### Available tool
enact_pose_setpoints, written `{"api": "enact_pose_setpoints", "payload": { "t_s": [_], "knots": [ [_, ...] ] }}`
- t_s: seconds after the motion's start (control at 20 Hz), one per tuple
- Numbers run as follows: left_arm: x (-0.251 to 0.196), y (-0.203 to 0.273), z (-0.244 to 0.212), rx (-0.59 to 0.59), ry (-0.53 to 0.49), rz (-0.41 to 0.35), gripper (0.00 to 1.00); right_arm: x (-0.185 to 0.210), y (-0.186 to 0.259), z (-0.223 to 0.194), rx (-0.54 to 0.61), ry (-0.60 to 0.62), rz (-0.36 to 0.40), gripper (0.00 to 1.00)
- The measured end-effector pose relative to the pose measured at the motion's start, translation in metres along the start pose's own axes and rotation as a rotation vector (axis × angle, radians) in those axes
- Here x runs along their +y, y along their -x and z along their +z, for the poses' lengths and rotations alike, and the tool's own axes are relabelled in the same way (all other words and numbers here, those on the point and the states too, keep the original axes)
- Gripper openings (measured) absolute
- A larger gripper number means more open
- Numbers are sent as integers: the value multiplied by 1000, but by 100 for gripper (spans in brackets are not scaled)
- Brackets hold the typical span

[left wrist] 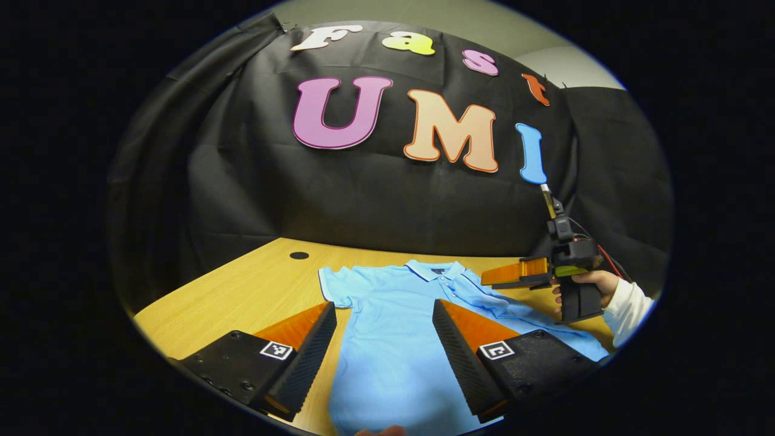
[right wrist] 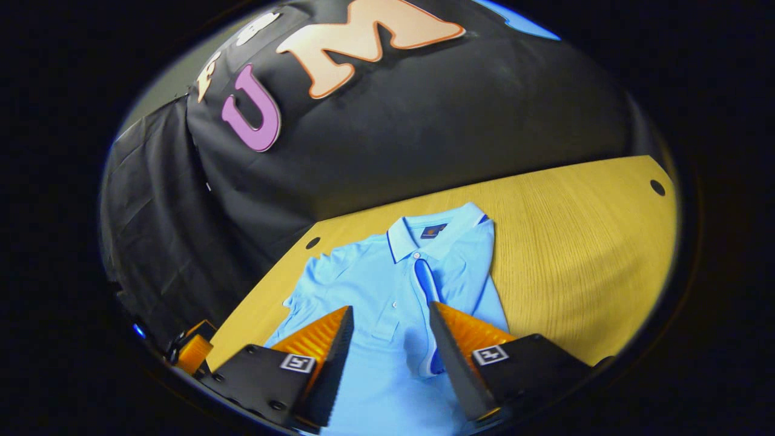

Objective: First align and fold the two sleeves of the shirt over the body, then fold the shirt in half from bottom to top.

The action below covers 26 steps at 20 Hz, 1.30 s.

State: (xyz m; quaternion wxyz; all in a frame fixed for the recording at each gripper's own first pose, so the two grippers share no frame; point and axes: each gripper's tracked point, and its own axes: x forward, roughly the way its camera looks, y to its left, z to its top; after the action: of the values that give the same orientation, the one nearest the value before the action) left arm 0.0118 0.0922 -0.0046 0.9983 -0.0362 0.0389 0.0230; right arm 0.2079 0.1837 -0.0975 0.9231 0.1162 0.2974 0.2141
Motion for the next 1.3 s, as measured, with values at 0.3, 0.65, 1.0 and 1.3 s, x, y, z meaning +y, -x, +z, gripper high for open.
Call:
{"api": "enact_pose_setpoints", "payload": {
  "t_s": [0.3, 0.65, 1.0, 1.3],
  "knots": [
    [20, -34, -1, 98, 5, -31, 95, 16, 54, -8, -67, 108, -6, 98],
    [42, -99, -11, 244, 48, -84, 95, -15, 158, -2, -255, 114, -143, 98],
    [75, -176, -28, 368, 98, -52, 95, -46, 242, -18, -381, 95, -310, 98],
    [102, -214, -60, 488, 30, 11, 94, -57, 271, -35, -413, 86, -389, 98]
  ]
}}
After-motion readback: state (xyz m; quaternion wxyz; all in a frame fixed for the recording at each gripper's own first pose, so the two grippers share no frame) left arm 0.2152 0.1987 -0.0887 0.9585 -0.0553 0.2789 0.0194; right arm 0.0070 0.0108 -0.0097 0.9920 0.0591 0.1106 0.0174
